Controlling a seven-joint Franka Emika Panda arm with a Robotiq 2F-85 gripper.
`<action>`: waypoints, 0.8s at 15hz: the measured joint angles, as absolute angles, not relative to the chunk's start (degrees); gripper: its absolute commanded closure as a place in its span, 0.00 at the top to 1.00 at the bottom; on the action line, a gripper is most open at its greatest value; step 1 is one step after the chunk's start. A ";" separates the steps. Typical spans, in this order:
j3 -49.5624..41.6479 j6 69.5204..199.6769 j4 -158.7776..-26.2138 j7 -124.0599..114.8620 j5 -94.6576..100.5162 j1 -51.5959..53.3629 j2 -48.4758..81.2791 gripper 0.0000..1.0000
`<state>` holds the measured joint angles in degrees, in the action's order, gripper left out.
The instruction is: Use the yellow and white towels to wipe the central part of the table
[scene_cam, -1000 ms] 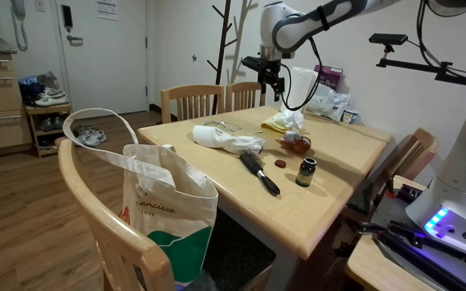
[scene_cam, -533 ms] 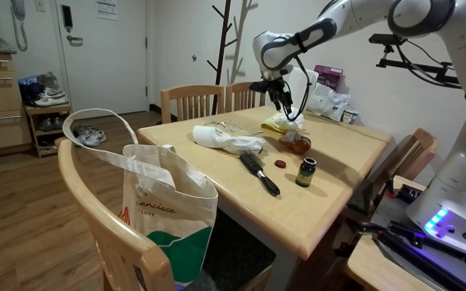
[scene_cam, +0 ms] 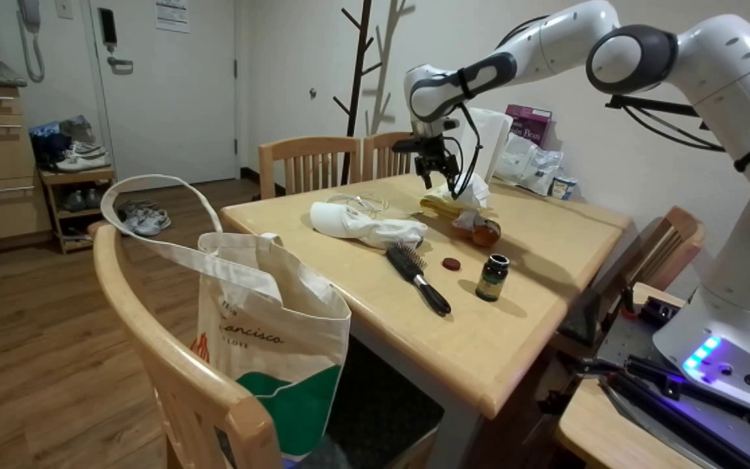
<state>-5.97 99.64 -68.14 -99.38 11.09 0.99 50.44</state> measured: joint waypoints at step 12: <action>-7.92 100.69 -64.82 -88.19 10.40 0.24 53.77 1.00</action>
